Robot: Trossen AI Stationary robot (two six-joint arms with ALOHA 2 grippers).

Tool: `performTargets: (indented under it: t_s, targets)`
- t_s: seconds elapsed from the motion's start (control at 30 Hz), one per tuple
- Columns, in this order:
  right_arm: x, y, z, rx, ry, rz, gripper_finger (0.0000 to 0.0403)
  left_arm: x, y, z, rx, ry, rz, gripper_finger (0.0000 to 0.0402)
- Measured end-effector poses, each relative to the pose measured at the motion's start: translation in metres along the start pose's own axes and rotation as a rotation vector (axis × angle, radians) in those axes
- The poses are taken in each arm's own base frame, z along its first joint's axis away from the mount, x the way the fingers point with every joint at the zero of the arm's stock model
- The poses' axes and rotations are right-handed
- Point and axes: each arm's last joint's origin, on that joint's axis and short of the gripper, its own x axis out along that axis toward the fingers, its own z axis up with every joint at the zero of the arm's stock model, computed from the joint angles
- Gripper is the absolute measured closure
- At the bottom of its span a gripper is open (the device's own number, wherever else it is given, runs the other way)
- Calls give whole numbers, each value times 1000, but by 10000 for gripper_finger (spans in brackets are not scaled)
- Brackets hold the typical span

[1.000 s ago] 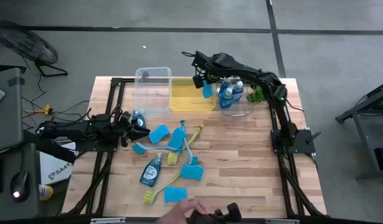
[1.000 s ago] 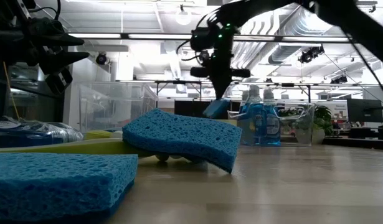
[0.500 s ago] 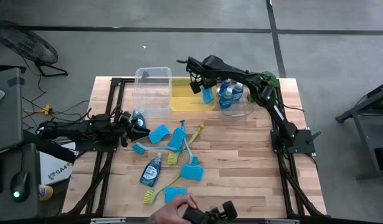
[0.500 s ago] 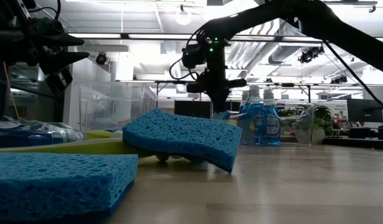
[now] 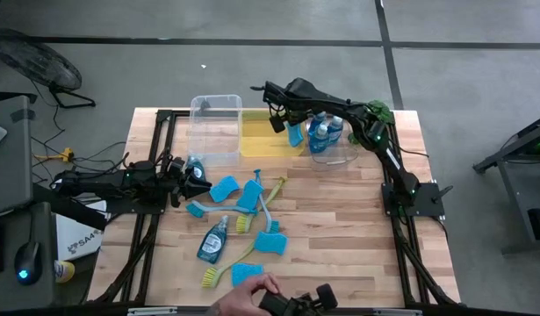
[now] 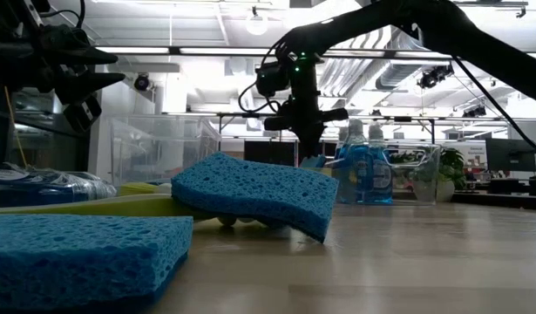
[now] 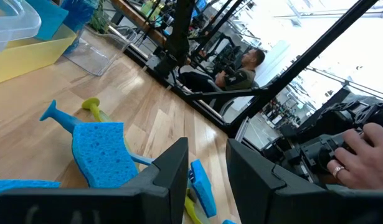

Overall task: Pick & Place Kitchen Sink Supplies
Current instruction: Put the blue sponge into the yellow bin

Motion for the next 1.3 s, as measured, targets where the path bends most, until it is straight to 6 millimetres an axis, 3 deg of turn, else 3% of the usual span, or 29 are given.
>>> performTargets:
  t_s: [0.3, 0.93, 1.3]
  targets:
    - [0, -2, -1, 8, -6, -32, 394, 0, 0, 0, 0, 0, 1, 296]
    - [-1, -1, -1, -69, 11, -6, 296, 0, 0, 0, 0, 0, 0, 296]
    - [-35, -11, -2, -142, -80, 52, 278, 0, 0, 0, 0, 0, 0, 296]
